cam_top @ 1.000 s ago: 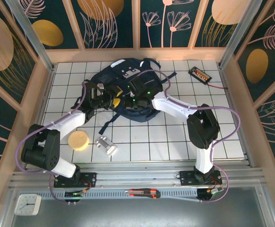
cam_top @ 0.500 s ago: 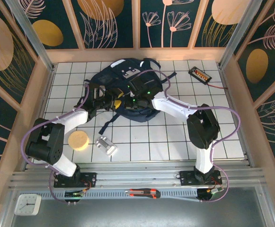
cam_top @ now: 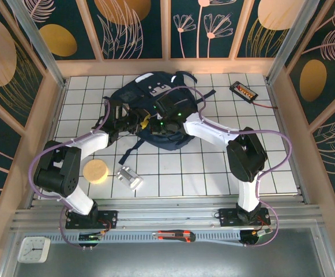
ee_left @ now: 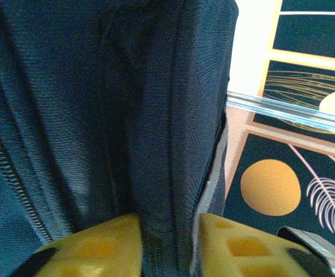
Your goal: Pack the student bag
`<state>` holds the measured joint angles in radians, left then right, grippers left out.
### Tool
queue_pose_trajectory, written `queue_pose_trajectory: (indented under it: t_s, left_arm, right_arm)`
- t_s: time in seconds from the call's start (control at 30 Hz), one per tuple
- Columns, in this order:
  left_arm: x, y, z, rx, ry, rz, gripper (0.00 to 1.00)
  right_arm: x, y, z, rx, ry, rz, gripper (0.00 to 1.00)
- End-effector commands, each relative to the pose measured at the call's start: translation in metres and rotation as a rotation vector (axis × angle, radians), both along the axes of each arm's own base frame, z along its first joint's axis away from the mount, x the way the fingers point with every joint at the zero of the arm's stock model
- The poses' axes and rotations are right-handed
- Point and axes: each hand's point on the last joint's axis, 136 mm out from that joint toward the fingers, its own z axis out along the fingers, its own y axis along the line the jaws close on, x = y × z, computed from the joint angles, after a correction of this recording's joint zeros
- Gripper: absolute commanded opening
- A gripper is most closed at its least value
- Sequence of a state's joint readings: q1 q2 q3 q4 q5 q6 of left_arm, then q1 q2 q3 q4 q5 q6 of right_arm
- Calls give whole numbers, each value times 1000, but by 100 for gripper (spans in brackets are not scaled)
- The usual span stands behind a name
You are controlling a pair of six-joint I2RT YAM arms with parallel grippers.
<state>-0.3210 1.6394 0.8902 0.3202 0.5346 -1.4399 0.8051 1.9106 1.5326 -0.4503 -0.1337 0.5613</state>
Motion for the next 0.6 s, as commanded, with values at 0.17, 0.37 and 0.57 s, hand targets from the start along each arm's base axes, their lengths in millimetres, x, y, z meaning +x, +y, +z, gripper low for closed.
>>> queue_pose_trajectory:
  t_s: [0.17, 0.37, 0.57]
  left_arm:
    - [3, -4, 15, -26, -59, -11, 0]
    - [-1, -2, 10, 21, -64, -27, 0]
    - [-1, 5, 2, 116, -71, -49, 0]
  right_arm:
    - [-9, 17, 12, 39, 1, 29, 0]
    - [-7, 0, 12, 10, 2, 9, 0]
    - [-5, -35, 12, -3, 10, -41, 0]
